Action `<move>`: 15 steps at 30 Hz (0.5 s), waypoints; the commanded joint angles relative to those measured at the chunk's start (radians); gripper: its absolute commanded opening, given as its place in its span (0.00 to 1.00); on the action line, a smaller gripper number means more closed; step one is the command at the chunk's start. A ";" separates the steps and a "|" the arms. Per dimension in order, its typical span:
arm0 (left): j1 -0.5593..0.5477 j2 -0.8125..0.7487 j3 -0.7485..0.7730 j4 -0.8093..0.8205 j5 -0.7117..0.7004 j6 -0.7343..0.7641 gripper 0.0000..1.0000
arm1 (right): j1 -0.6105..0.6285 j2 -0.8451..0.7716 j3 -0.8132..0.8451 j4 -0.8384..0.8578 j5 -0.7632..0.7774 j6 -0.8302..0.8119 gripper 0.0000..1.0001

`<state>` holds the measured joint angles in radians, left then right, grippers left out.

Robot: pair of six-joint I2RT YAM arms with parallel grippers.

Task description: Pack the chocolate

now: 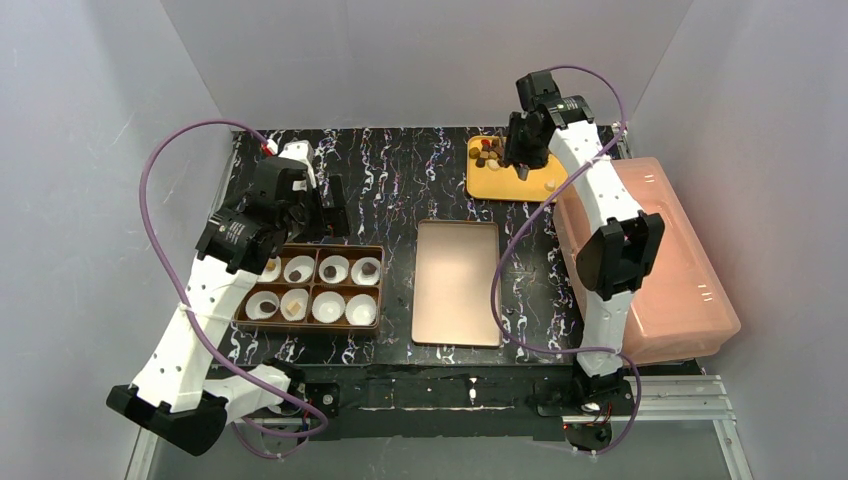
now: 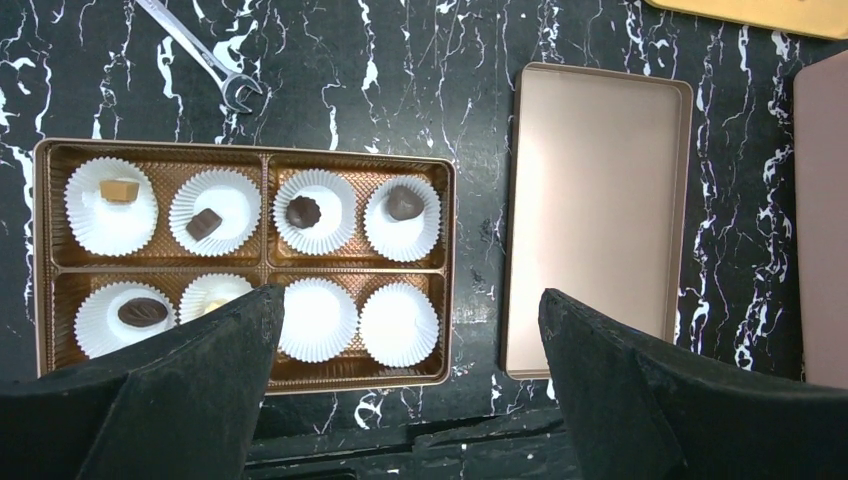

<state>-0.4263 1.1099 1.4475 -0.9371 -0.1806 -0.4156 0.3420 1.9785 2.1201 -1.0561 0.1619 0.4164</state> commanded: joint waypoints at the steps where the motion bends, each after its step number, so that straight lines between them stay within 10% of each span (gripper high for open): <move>1: 0.001 -0.009 -0.008 0.018 0.019 0.017 1.00 | -0.040 0.071 0.102 0.027 0.018 -0.016 0.48; 15: 0.001 0.029 0.027 0.005 0.020 0.053 1.00 | -0.072 0.303 0.275 0.068 0.122 -0.041 0.49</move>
<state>-0.4263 1.1366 1.4464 -0.9199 -0.1699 -0.3870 0.2817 2.2623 2.3375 -1.0363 0.2222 0.3878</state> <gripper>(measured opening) 0.992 0.494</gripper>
